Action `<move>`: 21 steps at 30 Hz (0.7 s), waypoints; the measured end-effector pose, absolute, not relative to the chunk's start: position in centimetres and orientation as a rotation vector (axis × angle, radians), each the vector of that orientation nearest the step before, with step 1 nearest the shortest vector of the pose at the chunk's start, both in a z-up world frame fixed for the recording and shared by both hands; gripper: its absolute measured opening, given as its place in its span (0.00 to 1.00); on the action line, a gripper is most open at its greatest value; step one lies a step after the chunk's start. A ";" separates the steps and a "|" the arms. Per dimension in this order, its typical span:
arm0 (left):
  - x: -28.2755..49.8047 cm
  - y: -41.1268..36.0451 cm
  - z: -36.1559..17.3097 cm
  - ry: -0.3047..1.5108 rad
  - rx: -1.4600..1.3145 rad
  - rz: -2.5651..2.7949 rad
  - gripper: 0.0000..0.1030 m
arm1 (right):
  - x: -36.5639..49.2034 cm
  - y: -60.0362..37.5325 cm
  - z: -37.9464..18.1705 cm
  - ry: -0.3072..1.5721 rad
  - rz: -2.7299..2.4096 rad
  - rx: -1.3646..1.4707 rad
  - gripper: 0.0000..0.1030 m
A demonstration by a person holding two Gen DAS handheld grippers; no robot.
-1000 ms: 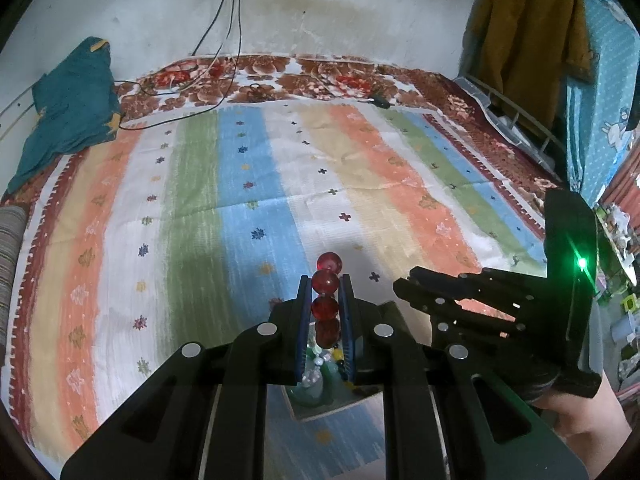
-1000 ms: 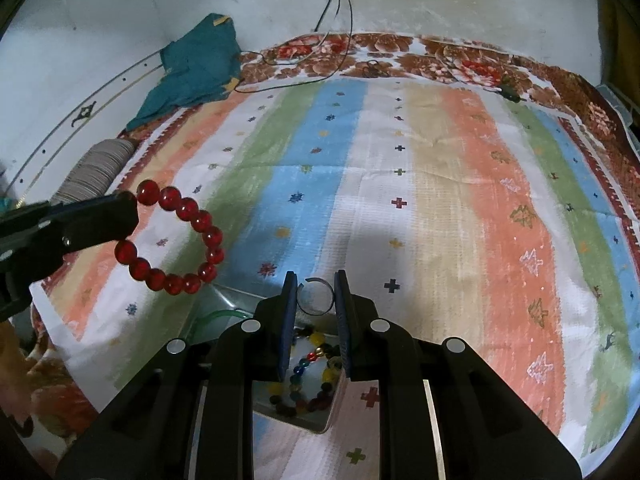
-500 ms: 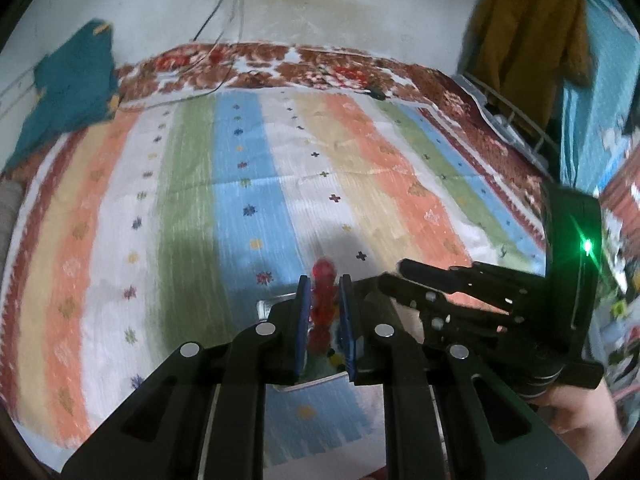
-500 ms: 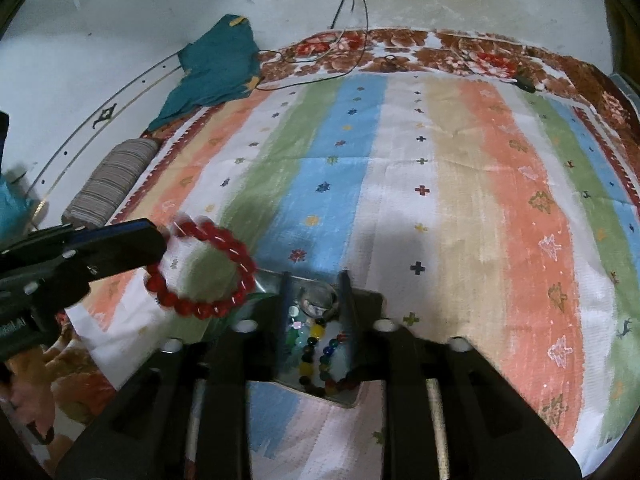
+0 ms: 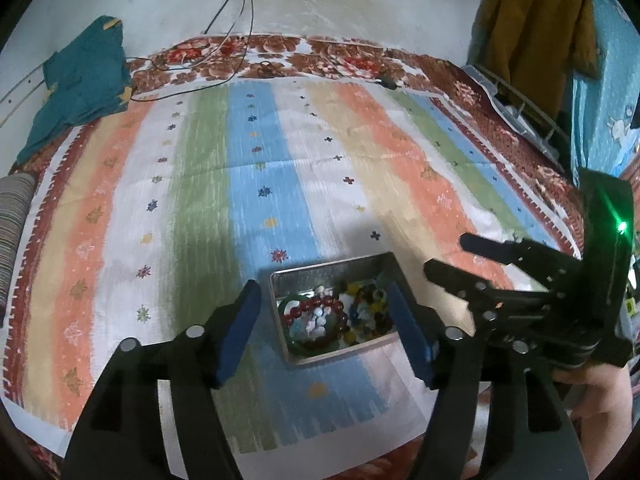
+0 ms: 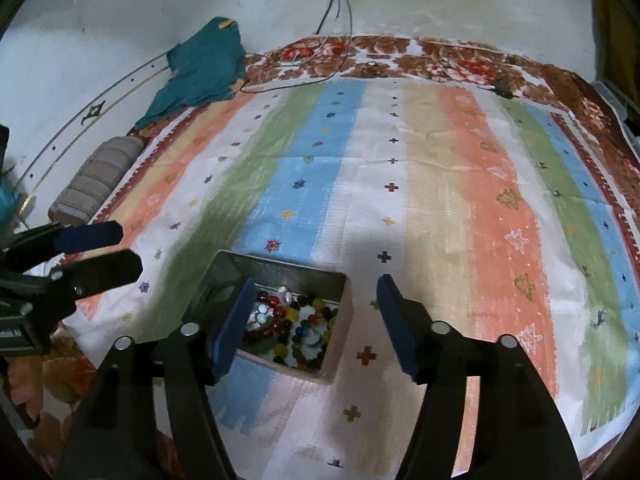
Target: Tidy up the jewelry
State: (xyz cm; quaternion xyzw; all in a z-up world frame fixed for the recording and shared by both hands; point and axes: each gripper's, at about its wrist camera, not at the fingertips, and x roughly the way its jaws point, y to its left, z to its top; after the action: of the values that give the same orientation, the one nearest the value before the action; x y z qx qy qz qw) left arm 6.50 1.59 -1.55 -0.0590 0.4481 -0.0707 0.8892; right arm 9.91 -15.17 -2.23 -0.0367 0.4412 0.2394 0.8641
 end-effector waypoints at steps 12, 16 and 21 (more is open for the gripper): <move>4.7 1.2 -1.7 0.923 -0.085 -0.134 0.95 | 7.5 -17.7 -1.5 0.879 0.468 -0.068 0.89; 4.0 1.0 -2.0 0.931 -0.083 -0.136 0.95 | 6.5 -18.0 -1.3 0.864 0.472 -0.077 0.91; 3.6 1.0 -2.0 0.928 -0.084 -0.137 0.95 | 5.9 -18.3 -1.1 0.855 0.473 -0.066 0.91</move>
State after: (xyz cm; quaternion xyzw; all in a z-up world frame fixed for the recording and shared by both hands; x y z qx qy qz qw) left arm 3.64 0.97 -2.02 -0.0406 0.4470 -0.0659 0.8912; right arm 5.88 -18.33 -1.08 -0.0317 0.4105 0.2273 0.8825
